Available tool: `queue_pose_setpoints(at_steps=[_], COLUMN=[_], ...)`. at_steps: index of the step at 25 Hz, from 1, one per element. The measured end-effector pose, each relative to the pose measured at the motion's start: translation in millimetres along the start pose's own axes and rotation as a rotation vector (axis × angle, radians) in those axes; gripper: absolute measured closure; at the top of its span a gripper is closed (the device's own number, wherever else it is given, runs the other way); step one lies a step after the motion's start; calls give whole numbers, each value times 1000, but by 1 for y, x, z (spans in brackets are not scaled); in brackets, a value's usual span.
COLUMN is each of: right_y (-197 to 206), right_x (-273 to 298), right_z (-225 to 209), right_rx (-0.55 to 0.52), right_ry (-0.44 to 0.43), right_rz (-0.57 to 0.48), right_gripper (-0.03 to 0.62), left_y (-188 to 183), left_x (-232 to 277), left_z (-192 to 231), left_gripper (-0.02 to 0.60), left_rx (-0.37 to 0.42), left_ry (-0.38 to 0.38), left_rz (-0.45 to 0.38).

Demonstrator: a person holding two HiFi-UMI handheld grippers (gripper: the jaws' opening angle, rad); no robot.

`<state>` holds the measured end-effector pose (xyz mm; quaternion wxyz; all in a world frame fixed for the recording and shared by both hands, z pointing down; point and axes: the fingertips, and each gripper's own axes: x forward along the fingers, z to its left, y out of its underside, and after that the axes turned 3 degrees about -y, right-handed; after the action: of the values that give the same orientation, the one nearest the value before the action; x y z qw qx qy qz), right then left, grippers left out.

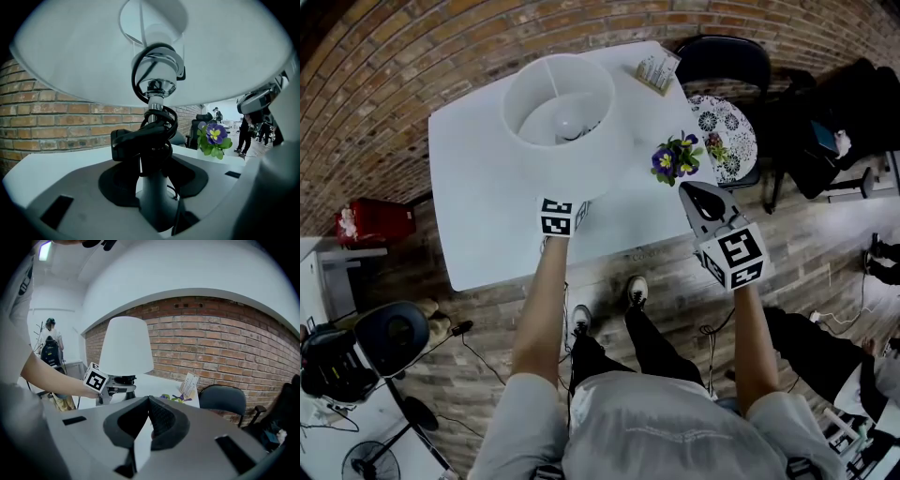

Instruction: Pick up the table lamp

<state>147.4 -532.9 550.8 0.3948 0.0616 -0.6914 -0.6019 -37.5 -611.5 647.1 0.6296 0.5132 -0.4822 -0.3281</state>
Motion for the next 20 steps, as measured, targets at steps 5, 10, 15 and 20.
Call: queue_pose_setpoints(at_steps=[5,10,15,20], right_y=[-9,-9,-12,-25], right_x=[-1,-2,-8,-20], right_z=[-4,0,10,23], right_rx=[16,-13,-25,-12], right_ry=[23,35,56,95], right_rz=[-33,-26,-30,-60], right_gripper=[582,582,581,582], left_y=[-5,-5,-8,-21], left_x=[0,-6,-26,-55], left_z=[1,-1,3,8], left_gripper=[416,419,420,420], left_rx=[24,22,20,27], left_ry=[-6,-2,6,16], left_rz=[-7,3,-3,-31])
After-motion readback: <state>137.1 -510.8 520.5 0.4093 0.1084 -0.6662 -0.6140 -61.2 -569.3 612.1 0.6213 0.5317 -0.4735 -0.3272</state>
